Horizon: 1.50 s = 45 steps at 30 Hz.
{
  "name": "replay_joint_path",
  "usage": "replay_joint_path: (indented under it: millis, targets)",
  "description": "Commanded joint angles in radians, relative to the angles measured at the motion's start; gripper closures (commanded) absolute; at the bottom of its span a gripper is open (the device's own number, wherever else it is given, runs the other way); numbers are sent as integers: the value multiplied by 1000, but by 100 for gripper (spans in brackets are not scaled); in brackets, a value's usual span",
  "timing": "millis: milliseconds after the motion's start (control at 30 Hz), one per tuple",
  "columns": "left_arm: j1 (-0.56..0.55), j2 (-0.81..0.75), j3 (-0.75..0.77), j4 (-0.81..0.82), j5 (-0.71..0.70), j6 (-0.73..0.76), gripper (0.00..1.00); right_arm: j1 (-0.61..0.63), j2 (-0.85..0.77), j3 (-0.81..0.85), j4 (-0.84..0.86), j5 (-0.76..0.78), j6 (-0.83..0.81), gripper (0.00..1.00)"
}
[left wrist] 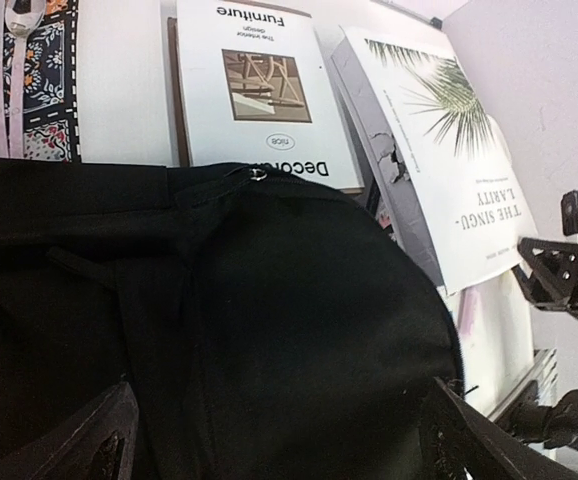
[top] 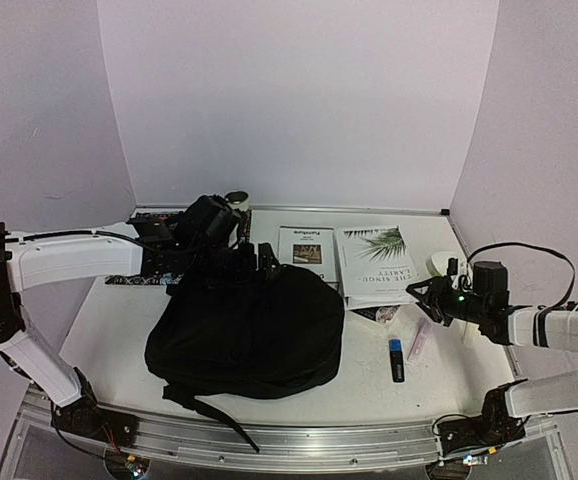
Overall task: Pack the student bag
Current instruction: Pick up the book, then pass from the right arm to the left
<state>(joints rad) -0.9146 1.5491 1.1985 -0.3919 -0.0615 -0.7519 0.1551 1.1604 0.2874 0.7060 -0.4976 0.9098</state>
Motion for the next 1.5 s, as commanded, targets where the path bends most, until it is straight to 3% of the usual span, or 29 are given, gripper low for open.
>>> replay_joint_path:
  millis: [0,200,500,800,1467]
  targets:
    - [16,14,50,81,29,-74,1,-1,-81,12,27,-52,35,73]
    - [50,33,25,234,140,-176,0,-1,-152,57,-18,-101,39,72]
    - [73,164,164,319,232,-200,1,0,-206,104,-46,-209,34,73]
    - [99,283,214,513,342,-313,1,0,-252,134,-57,-285,51,72]
    - [103,354,243,656,384,-429,1,1,-279,155,-60,-335,57,71]
